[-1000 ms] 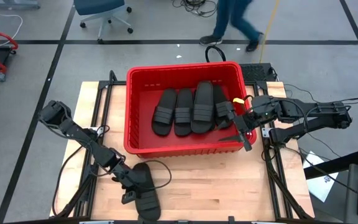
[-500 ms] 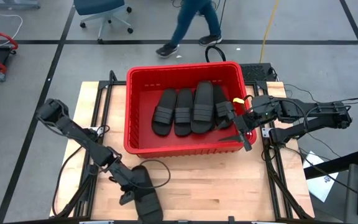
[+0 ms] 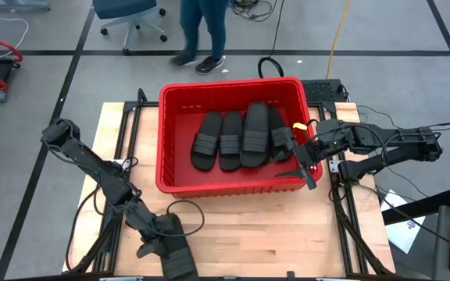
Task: Pick and place slides into bin
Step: Put the black slide into the red bin
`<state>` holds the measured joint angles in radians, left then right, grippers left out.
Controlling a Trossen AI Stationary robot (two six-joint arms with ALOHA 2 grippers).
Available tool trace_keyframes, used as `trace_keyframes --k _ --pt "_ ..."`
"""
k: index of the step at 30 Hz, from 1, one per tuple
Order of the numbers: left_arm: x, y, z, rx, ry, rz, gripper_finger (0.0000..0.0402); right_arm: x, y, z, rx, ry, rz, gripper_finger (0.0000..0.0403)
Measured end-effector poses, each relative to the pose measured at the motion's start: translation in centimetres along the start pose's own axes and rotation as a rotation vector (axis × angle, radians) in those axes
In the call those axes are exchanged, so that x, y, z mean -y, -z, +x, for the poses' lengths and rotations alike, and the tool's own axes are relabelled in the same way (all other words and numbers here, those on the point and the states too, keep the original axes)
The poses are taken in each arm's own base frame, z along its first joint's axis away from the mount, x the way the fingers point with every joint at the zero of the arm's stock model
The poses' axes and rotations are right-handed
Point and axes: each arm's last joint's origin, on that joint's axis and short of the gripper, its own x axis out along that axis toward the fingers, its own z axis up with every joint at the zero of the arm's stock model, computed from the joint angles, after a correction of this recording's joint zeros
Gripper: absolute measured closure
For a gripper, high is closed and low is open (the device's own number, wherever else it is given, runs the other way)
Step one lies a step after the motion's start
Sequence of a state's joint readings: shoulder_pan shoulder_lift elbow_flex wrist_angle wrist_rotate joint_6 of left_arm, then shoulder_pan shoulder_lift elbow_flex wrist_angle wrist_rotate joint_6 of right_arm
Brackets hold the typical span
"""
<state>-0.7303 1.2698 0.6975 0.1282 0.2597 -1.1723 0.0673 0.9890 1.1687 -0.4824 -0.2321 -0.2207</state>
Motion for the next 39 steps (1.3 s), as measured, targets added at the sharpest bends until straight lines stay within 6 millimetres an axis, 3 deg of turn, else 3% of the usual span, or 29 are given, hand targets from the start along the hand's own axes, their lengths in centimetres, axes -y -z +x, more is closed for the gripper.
trace_keyframes --k 5,12,24,30,39 --pt "1.6 0.4 -0.9 0.004 0.062 -0.015 0.0401 0.0 0.0 0.0 0.000 0.000 0.000 0.0222" --pt "5.9 -0.6 -3.2 0.091 0.147 0.094 0.0401 0.0 0.0 0.0 0.000 0.000 0.000 0.0222" --pt "12.8 -3.1 -9.3 0.198 -0.102 0.283 0.0401 0.0 0.0 0.0 0.000 0.000 0.000 0.0222" --pt "13.9 -4.6 -12.5 0.250 -0.252 0.329 0.0401 0.0 0.0 0.0 0.000 0.000 0.000 0.0222" --pt "12.8 -7.9 -16.1 0.337 -0.451 0.481 0.0401 0.0 0.0 0.0 0.000 0.000 0.000 0.0222"
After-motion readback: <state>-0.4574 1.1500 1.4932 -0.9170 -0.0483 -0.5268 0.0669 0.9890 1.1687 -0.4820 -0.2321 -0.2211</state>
